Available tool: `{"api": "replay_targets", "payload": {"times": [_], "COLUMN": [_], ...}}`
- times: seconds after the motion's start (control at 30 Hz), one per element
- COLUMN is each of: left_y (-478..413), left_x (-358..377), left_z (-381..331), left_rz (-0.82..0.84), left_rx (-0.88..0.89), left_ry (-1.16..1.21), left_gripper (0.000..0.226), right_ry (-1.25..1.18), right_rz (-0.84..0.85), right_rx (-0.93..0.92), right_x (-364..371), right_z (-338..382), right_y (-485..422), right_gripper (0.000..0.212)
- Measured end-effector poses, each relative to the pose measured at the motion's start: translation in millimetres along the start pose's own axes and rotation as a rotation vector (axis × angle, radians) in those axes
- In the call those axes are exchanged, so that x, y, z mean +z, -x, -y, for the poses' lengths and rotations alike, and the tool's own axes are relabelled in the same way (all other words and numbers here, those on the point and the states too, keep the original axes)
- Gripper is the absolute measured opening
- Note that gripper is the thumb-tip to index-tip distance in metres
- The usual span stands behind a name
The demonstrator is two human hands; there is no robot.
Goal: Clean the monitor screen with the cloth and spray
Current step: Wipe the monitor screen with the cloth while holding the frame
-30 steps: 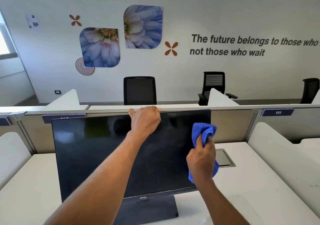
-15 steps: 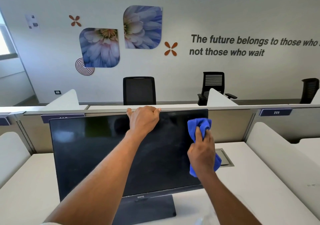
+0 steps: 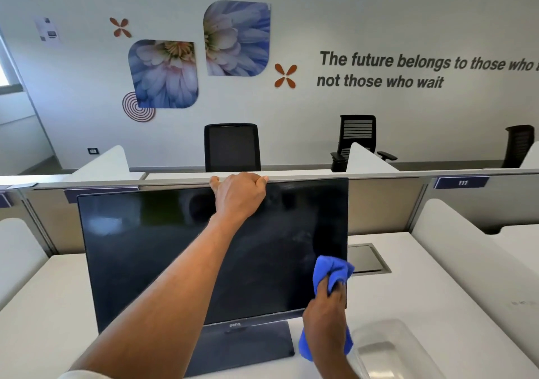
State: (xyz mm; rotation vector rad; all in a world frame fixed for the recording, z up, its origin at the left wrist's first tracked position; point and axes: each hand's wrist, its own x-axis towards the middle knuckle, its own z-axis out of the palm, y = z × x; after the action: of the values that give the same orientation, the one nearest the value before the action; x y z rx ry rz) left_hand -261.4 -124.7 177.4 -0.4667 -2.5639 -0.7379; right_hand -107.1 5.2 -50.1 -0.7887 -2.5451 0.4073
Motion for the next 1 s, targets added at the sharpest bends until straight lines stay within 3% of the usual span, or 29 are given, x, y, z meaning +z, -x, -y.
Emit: {"api": "replay_targets", "payload": {"times": [0.1,0.3,0.63,0.9,1.0], "left_y": [0,0,0,-1,0], "left_x": [-1,-2,-2,-3,-5], "left_z": [1,1,1,0,1], "left_rz": [0.002,-0.001,-0.002,0.014,0.020], "left_rx": [0.003,0.007,0.024,0.014,0.028], "left_ry": [-0.005,-0.007,0.003,-0.016,-0.004], "left_gripper": [0.053,0.052,0.054,0.055,0.055], "right_ry": [-0.014,-0.165,-0.134,-0.042,-0.018], "right_rz": [0.159,-0.114,-0.297,-0.218,-0.226], "right_rx": [0.064,0.024,-0.134,-0.596,-0.615], "right_x": [12,-18,-69,-37,-38], "right_z": [3,15,67,118,113], "right_y": [19,-6,-91,-32,-31], "right_gripper": [0.078,0.068,0.056,0.067,0.068]}}
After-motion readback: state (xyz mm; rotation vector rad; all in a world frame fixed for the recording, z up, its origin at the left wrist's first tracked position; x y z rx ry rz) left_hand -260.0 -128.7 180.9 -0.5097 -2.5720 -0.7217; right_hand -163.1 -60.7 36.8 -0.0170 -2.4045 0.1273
